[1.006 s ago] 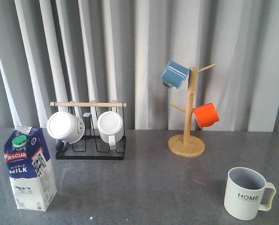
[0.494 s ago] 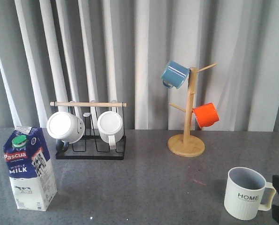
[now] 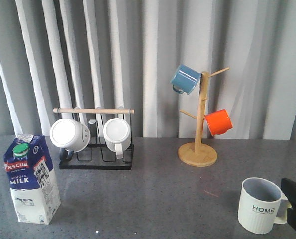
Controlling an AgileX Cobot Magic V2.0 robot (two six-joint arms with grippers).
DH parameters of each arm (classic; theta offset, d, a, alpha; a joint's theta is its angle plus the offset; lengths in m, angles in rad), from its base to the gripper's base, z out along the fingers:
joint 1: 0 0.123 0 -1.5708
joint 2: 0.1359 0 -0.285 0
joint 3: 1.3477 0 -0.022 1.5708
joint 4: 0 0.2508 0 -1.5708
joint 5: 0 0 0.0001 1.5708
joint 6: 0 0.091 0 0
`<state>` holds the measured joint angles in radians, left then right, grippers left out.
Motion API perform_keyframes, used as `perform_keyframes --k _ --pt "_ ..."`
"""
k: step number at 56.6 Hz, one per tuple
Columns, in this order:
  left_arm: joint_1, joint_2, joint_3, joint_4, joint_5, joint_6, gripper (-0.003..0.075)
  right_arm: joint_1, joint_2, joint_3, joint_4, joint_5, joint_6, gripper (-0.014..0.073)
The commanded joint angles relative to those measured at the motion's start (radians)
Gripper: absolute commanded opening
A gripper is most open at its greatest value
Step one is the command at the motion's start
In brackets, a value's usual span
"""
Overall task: Place milk next to cup
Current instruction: 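Grasp the white HOME mug by its handle with the right gripper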
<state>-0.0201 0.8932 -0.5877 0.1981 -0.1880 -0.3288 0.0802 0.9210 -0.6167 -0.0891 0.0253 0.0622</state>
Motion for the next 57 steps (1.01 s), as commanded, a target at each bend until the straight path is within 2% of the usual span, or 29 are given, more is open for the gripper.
perform_keyframes --k 1,8,16,25,37,57 --pt "-0.005 -0.008 -0.036 -0.003 -0.082 -0.004 0.0569 -0.005 0.012 -0.035 0.001 -0.058 -0.006 0.0547" --pt "-0.005 -0.008 -0.036 -0.003 -0.082 -0.004 0.0548 -0.054 0.045 -0.034 0.005 -0.041 -0.009 0.0547" --pt "-0.005 -0.008 -0.036 -0.003 -0.082 -0.004 0.0534 -0.202 0.094 -0.023 0.009 -0.083 0.004 0.0547" --pt "-0.005 -0.008 -0.036 -0.003 -0.082 -0.004 0.0534 -0.217 0.162 0.082 -0.011 -0.338 -0.008 0.0547" --pt "-0.005 -0.008 -0.036 -0.003 -0.082 -0.004 0.0534 -0.217 0.301 0.273 -0.006 -0.803 -0.076 0.0547" --pt "-0.005 -0.008 -0.036 -0.003 -0.082 -0.004 0.0534 -0.217 0.538 0.295 0.058 -1.01 -0.151 0.0547"
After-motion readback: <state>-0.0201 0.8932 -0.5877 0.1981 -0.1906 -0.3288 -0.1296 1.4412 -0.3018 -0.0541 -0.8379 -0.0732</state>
